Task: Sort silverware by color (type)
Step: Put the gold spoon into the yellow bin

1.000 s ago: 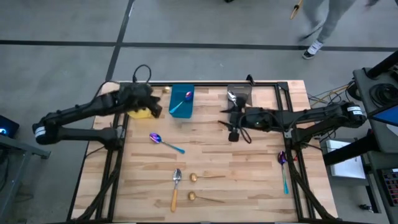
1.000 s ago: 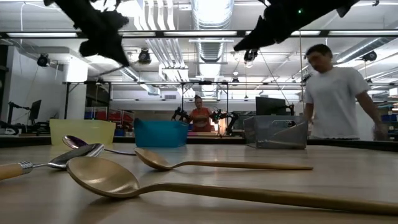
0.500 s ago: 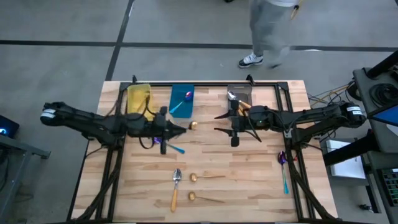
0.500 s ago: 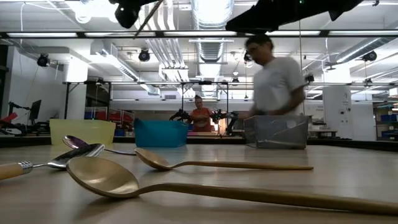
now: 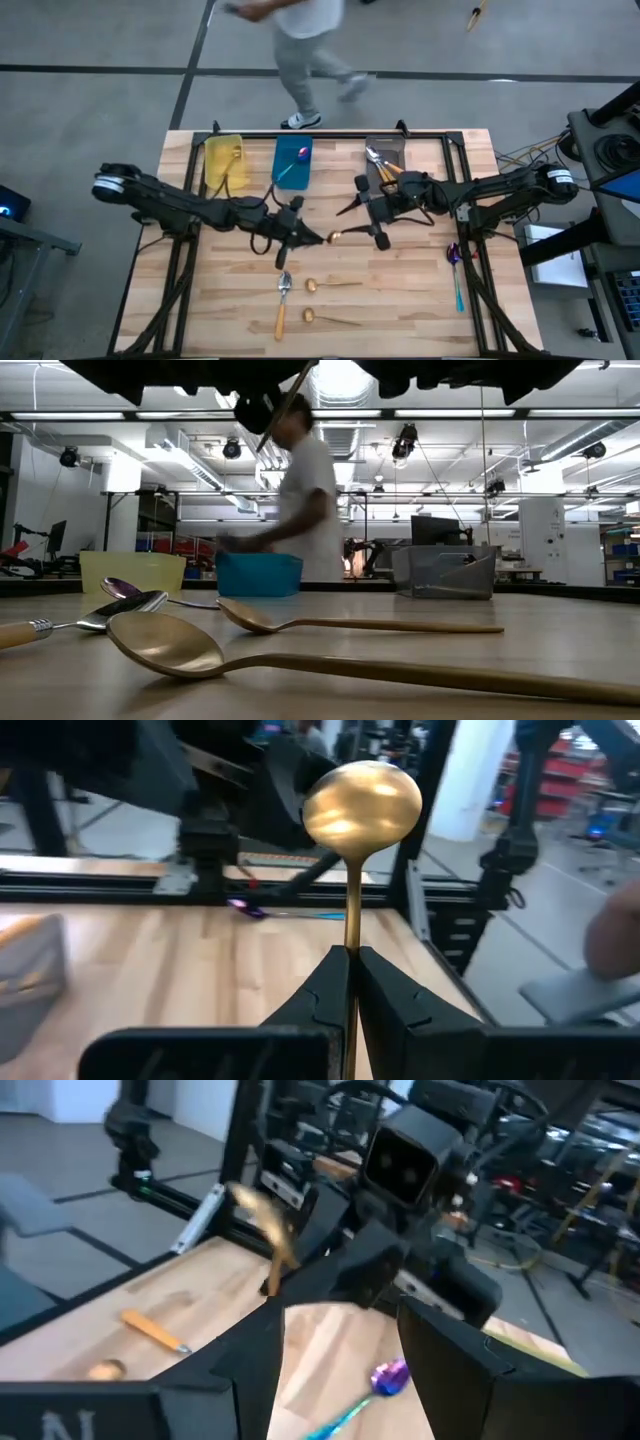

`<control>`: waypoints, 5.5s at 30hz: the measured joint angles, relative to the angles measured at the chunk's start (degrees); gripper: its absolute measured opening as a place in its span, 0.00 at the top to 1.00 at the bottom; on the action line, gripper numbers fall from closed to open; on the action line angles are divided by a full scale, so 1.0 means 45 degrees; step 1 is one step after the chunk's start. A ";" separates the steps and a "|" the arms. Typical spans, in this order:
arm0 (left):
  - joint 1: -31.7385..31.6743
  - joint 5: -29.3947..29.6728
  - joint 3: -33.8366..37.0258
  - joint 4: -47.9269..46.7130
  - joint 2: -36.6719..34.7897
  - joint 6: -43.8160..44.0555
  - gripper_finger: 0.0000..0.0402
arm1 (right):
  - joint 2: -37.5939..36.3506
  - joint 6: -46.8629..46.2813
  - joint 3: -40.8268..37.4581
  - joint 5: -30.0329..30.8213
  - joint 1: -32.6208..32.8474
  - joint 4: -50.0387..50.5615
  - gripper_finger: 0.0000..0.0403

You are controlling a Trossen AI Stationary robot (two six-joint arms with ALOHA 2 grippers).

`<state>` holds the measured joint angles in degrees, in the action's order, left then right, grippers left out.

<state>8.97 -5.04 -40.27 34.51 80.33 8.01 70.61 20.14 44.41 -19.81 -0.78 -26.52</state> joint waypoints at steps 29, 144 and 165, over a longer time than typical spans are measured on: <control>-0.0135 -0.0112 -0.0044 0.5973 0.3600 0.1438 1.00 | 0.0578 -0.0189 0.0017 -0.3037 0.0228 -0.1568 0.54; -0.0782 1.2910 -0.3468 -0.0194 0.4906 -0.1153 0.99 | 0.0550 -0.1180 0.0007 1.0736 -0.0170 -0.0828 0.93; -0.1783 1.2846 -0.4389 -1.2203 0.1338 0.4679 1.00 | 0.0120 -0.0798 0.0007 1.4210 -0.0170 0.0214 0.57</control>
<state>0.95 52.77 -60.02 -20.41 86.35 29.06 71.15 16.55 44.45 44.13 -1.54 -25.56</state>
